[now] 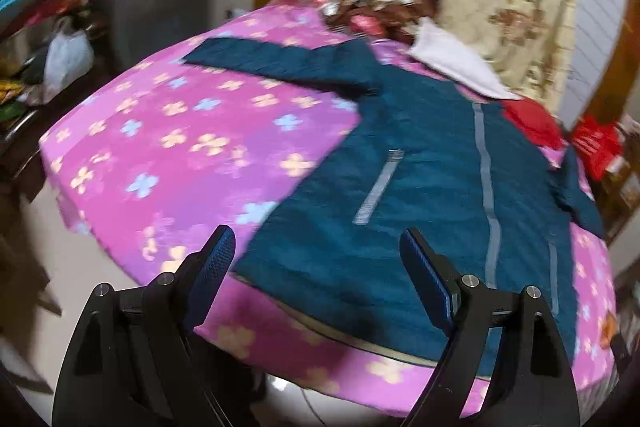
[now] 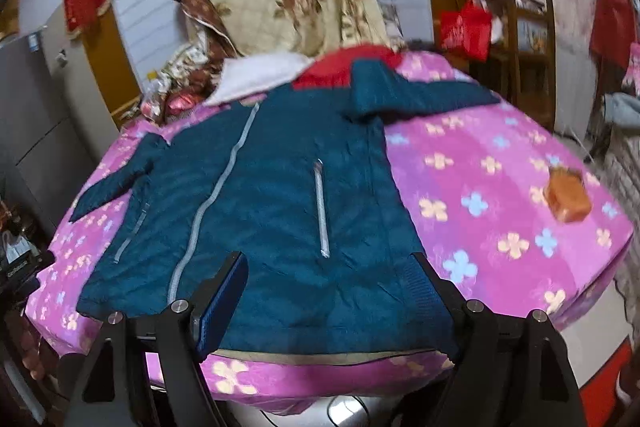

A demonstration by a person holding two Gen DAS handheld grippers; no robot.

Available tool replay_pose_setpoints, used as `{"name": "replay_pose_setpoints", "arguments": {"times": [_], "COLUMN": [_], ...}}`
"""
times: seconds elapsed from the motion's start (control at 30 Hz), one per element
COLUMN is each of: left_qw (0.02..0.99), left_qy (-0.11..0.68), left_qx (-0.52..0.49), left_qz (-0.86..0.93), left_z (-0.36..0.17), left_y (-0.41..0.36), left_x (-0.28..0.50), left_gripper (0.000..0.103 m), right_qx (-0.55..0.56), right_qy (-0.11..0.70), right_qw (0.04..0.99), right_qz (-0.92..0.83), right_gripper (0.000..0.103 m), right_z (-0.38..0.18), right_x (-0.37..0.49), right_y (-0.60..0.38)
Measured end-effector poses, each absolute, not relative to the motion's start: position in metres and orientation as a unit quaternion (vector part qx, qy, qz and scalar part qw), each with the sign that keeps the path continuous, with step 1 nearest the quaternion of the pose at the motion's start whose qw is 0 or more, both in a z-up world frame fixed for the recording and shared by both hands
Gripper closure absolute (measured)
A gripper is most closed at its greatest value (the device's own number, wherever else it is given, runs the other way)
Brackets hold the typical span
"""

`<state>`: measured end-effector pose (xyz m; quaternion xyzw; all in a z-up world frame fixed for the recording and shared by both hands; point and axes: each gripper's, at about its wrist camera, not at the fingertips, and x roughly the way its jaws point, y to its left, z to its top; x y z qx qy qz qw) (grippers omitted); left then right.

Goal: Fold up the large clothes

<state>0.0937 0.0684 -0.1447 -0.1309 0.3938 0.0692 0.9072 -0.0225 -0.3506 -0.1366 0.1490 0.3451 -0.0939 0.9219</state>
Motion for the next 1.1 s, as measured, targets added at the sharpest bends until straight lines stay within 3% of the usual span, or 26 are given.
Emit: {"name": "replay_pose_setpoints", "arguments": {"times": [0.27, 0.57, 0.63, 0.67, 0.7, 0.77, 0.8, 0.9, 1.1], "left_qw": [0.898, 0.873, 0.868, 0.864, 0.859, 0.86, 0.86, 0.859, 0.864], "left_qy": [0.42, 0.468, 0.478, 0.488, 0.496, 0.5, 0.5, 0.504, 0.498], "left_qx": [-0.092, -0.134, -0.132, -0.126, -0.122, -0.106, -0.1, -0.091, -0.068], "left_qz": [0.091, 0.025, 0.017, 0.007, -0.003, 0.001, 0.002, -0.001, -0.005], "left_z": [-0.187, -0.218, -0.224, -0.228, -0.231, -0.232, -0.231, -0.228, -0.225], "left_y": [0.104, 0.098, 0.09, 0.085, 0.079, 0.068, 0.064, 0.054, 0.038], "left_x": [0.127, 0.165, 0.171, 0.173, 0.175, 0.175, 0.171, 0.158, 0.128], "left_gripper": [0.018, 0.018, 0.018, 0.024, 0.043, 0.051, 0.062, 0.07, 0.071], "right_qx": [0.191, 0.223, 0.226, 0.223, 0.217, 0.214, 0.22, 0.23, 0.239], "right_qy": [0.398, 0.441, 0.442, 0.446, 0.447, 0.453, 0.453, 0.454, 0.452], "right_qw": [0.886, 0.862, 0.861, 0.86, 0.86, 0.858, 0.857, 0.855, 0.853], "right_qz": [-0.143, -0.115, -0.11, -0.111, -0.116, -0.115, -0.11, -0.104, -0.109], "right_gripper": [0.024, 0.024, 0.036, 0.044, 0.056, 0.071, 0.08, 0.087, 0.089], "right_z": [-0.192, -0.235, -0.239, -0.24, -0.24, -0.239, -0.239, -0.234, -0.231], "right_x": [-0.012, 0.008, 0.011, 0.012, 0.014, 0.015, 0.015, 0.01, -0.004], "right_y": [-0.405, -0.414, -0.412, -0.41, -0.41, -0.41, -0.411, -0.416, -0.423]}}
